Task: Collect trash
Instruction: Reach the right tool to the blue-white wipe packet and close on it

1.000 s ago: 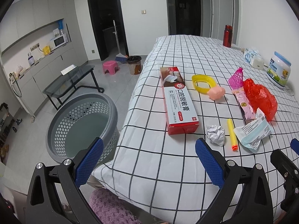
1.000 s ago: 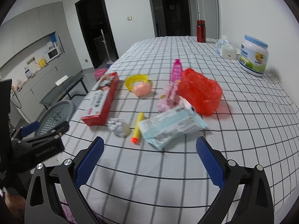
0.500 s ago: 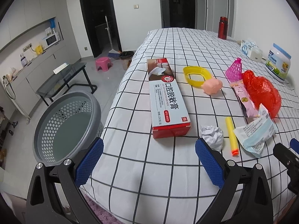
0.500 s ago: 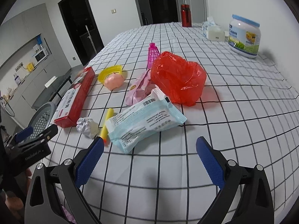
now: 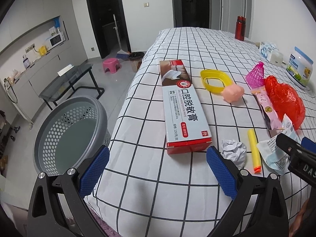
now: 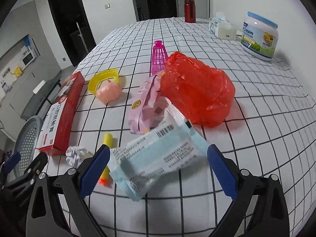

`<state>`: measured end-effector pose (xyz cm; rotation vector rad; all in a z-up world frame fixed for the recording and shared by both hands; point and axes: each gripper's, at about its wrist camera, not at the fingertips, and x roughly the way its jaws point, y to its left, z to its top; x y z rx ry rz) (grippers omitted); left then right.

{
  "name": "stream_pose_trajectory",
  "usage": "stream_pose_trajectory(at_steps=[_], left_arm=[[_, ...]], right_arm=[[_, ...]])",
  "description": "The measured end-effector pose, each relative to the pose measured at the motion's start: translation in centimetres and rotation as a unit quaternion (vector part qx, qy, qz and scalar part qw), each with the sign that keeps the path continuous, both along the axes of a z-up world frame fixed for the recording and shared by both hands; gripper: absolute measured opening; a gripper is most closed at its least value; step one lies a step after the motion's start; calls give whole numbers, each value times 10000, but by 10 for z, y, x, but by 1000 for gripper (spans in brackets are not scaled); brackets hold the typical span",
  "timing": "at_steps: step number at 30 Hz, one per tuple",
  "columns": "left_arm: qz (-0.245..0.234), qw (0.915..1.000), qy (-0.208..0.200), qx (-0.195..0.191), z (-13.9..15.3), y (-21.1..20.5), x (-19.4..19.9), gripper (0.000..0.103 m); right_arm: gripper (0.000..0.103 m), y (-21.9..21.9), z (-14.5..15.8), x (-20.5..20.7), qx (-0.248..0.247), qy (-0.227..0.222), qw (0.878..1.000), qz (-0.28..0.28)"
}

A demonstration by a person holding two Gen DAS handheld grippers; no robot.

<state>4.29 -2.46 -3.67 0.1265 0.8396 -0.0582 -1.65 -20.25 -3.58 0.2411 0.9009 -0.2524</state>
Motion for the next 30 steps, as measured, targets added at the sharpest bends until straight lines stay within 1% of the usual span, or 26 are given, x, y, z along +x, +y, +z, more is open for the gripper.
stream_pose_trajectory(at_steps=[6, 15, 22, 25, 28, 30], left_arm=[[-19, 10000, 48, -38, -2, 1, 3, 97], [-107, 9999, 59, -110, -3, -1, 0, 97], [-250, 9995, 61, -159, -1, -11, -6, 97], [-323, 9993, 70, -174, -1, -15, -8, 97], [-351, 9992, 66, -183, -2, -19, -8, 97], [-356, 9991, 60, -203, -1, -22, -8, 97]], right_arm=[[94, 10, -5, 12, -530, 236, 9983, -90], [94, -7, -12, -16, -549, 421, 9974, -192], [94, -29, -10, -40, -658, 491, 9956, -456], [94, -37, -8, -49, -560, 472, 9959, -527], [94, -45, -1, -55, -193, 265, 9978, -580], [94, -47, 2, -53, -39, 161, 9979, -627]])
